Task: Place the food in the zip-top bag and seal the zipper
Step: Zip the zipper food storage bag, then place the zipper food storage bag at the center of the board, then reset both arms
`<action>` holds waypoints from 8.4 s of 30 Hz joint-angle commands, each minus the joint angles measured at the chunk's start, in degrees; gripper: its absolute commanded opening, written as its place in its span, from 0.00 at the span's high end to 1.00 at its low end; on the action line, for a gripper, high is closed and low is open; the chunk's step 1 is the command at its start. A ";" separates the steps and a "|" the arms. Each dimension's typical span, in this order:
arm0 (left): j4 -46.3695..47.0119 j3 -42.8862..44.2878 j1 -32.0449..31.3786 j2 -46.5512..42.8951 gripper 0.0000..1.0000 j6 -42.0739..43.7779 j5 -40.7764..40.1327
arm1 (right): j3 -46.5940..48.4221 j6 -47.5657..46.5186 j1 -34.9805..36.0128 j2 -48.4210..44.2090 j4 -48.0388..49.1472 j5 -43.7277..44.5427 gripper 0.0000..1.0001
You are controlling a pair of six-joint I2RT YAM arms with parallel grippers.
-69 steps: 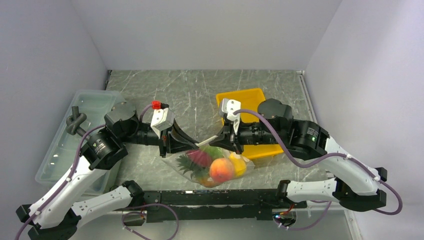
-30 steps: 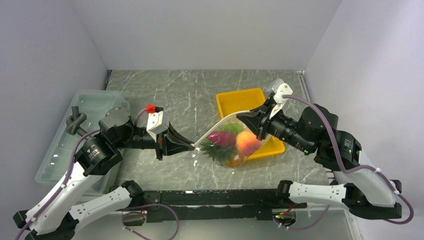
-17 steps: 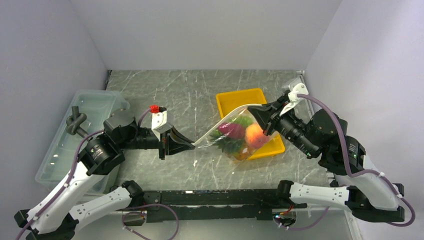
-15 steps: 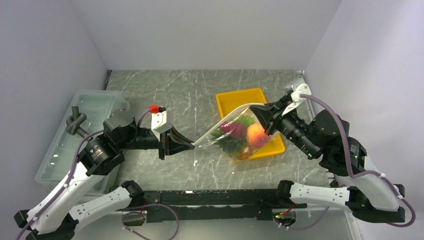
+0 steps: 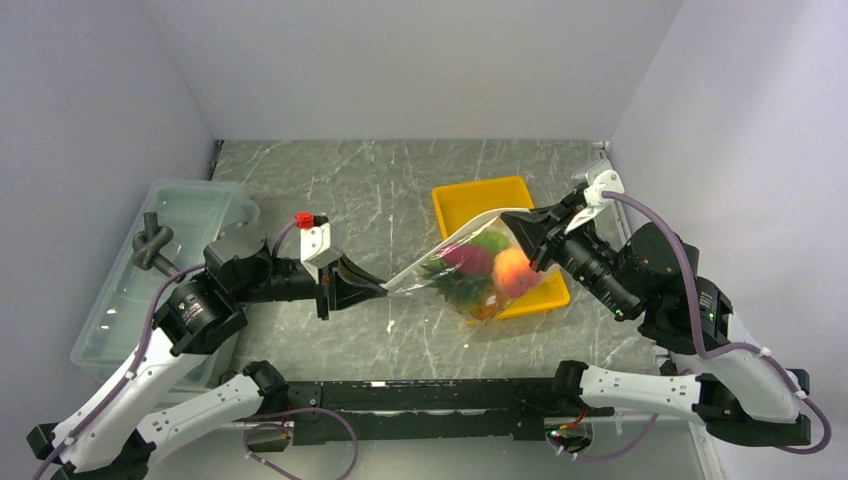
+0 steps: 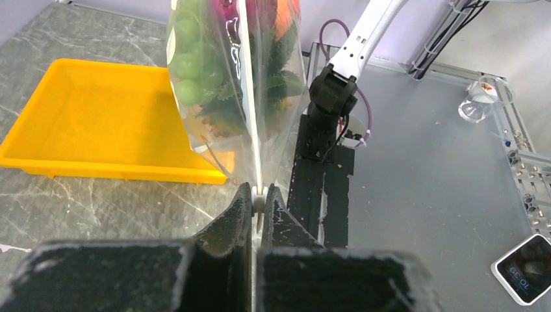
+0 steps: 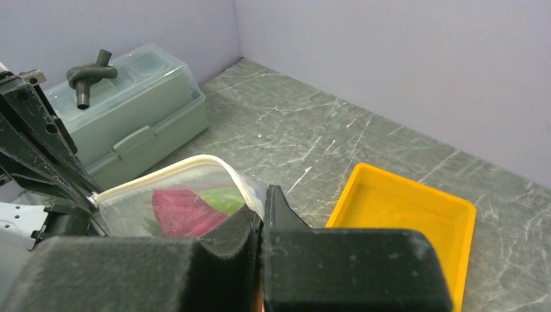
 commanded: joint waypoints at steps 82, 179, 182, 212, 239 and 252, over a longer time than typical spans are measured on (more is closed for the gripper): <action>-1.84 3.48 -0.09 10.04 0.60 1.37 1.48 | 0.58 -1.49 -1.97 12.73 7.83 -29.78 1.00; 14.90 11.60 8.72 53.00 1.00 22.81 -63.38 | -31.22 5.15 -7.53 -13.72 9.56 -21.81 0.28; 11.17 11.47 7.10 53.75 1.00 18.37 -62.26 | -31.15 5.31 -7.53 -14.56 9.03 -20.92 0.26; 2.69 -1.78 -7.14 41.29 0.74 -5.82 -57.66 | -32.48 5.57 -7.64 -8.87 9.93 -16.86 0.23; -8.06 -6.28 -10.31 14.43 0.00 -12.81 -54.16 | -33.09 10.16 -8.81 -4.29 10.14 -6.84 0.15; -18.67 -0.66 -10.27 10.40 0.00 -17.59 -57.06 | -32.06 11.30 -22.12 -0.79 8.79 -13.48 0.13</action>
